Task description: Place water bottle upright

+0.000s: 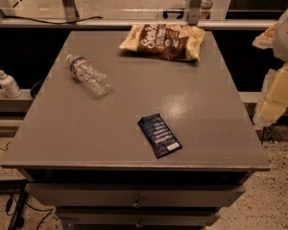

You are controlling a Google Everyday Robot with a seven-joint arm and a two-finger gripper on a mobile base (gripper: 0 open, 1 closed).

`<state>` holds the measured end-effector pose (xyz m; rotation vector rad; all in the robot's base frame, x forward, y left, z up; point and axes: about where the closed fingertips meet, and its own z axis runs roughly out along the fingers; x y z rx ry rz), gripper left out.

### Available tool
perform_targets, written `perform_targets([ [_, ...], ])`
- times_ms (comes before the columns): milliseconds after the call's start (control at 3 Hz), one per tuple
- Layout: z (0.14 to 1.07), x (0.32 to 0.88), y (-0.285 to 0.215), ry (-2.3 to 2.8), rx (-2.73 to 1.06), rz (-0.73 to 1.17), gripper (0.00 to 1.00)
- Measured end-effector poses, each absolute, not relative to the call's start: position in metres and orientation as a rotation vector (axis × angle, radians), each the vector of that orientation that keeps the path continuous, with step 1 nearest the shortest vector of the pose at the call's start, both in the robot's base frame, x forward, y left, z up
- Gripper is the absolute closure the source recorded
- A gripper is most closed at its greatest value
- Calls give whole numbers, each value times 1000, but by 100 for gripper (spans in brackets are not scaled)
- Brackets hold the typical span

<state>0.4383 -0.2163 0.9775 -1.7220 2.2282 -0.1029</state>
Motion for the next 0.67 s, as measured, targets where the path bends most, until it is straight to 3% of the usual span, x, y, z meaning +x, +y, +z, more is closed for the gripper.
perform_targets([
  [667,967,468,-204,2195,-1688,-41,0],
])
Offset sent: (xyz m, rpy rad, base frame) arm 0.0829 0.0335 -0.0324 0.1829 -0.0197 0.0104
